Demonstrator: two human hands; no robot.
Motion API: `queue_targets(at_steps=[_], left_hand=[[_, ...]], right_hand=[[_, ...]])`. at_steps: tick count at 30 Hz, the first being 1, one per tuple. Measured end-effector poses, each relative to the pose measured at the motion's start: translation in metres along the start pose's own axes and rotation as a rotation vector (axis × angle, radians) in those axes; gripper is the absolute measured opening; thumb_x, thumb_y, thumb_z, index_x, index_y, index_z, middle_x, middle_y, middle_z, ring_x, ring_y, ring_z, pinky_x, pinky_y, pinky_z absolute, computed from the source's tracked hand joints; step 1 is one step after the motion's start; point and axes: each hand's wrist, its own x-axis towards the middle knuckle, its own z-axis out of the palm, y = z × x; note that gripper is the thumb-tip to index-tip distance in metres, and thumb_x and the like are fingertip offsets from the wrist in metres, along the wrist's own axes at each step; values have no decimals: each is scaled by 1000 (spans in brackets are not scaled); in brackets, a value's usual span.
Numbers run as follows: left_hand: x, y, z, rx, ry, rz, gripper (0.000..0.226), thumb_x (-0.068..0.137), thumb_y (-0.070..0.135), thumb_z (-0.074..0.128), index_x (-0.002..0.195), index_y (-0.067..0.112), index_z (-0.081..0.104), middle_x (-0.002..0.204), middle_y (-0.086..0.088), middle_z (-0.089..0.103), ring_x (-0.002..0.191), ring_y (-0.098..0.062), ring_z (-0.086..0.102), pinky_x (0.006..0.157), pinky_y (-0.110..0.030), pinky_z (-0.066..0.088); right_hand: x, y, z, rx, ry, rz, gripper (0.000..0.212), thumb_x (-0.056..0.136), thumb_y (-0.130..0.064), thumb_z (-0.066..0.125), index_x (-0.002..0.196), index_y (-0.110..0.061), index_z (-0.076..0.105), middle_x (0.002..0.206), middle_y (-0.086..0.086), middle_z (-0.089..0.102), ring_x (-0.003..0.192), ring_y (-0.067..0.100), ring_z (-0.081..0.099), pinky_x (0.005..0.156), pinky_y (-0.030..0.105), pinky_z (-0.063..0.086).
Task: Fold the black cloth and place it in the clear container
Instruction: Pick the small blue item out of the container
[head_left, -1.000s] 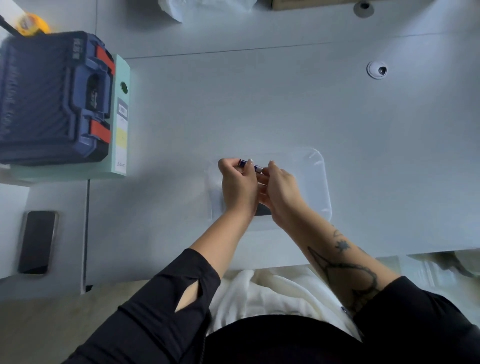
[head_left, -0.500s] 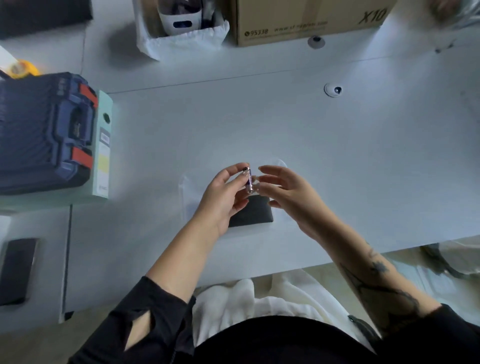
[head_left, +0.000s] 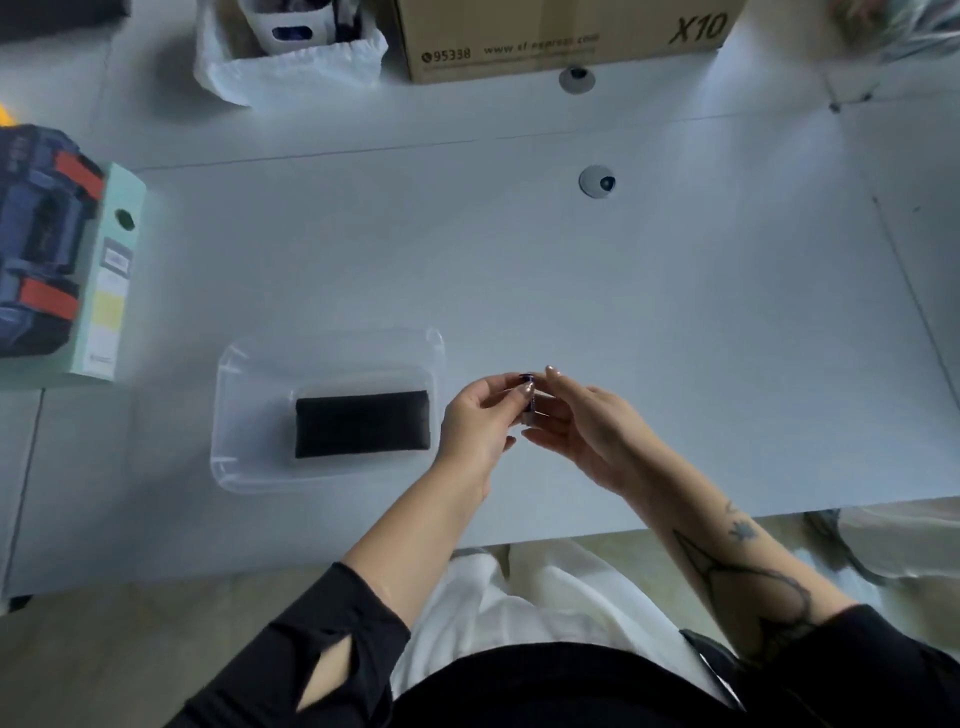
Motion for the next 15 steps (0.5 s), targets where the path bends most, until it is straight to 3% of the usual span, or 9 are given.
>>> queue_targets(at_steps=[4, 7, 10, 15], left_hand=[[16, -22, 23, 0, 77, -29, 17, 89, 20, 61, 104, 22, 67, 97, 3, 69, 85, -9, 62, 67, -21, 44], [33, -35, 27, 49, 157, -46, 22, 89, 20, 60, 109, 19, 69, 109, -3, 72, 94, -14, 64, 82, -29, 51], [48, -40, 26, 34, 219, -50, 24, 90, 19, 56, 112, 17, 68, 113, -4, 70, 102, -17, 65, 94, -35, 51], [65, -44, 25, -7, 164, -115, 36, 93, 15, 45, 123, 17, 65, 123, 0, 67, 114, -14, 60, 97, -28, 47]], right_hand=[[16, 11, -18, 42, 14, 85, 44, 99, -38, 35, 117, -7, 60, 93, 6, 67, 86, 18, 62, 73, 29, 50], [32, 15, -19, 28, 21, 138, 56, 99, -44, 28, 126, -3, 56, 113, 10, 64, 102, 22, 60, 82, 33, 48], [48, 12, -13, 10, 16, 152, 64, 99, -47, 23, 130, 0, 51, 118, 12, 60, 109, 25, 56, 96, 37, 43], [74, 11, -4, -97, 30, 178, 57, 97, -51, 23, 111, -9, 58, 129, 14, 60, 121, 25, 55, 108, 43, 38]])
